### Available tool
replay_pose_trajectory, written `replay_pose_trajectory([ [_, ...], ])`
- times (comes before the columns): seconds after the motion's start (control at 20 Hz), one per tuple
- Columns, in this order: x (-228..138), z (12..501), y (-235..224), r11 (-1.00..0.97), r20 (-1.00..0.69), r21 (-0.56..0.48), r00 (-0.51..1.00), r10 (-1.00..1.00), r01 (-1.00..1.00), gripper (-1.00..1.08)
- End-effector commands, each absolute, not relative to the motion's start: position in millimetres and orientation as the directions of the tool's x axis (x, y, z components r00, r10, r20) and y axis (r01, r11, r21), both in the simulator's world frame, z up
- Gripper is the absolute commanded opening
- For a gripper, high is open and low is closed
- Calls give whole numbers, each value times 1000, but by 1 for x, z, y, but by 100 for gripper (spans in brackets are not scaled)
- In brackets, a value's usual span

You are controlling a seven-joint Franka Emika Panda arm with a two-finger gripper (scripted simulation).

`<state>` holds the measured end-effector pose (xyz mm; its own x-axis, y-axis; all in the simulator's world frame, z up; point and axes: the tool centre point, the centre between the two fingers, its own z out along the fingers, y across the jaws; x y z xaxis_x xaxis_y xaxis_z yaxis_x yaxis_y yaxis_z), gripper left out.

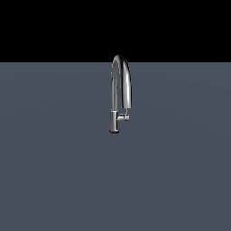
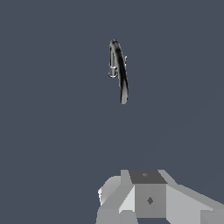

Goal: Turn on the faucet by rotating a designated handle.

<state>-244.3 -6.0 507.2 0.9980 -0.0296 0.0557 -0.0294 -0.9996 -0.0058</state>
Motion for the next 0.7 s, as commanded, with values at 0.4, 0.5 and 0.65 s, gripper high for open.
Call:
replay_pose_trajectory([
  [0.4, -236, 506, -6, -999, 34, -22, 998, -47, -46, -100],
  [0.5, -231, 505, -6, -998, 22, -32, 998, -57, -56, -100],
  [0.65, -221, 503, -6, -996, -3, -49, 997, -75, -75, -100],
])
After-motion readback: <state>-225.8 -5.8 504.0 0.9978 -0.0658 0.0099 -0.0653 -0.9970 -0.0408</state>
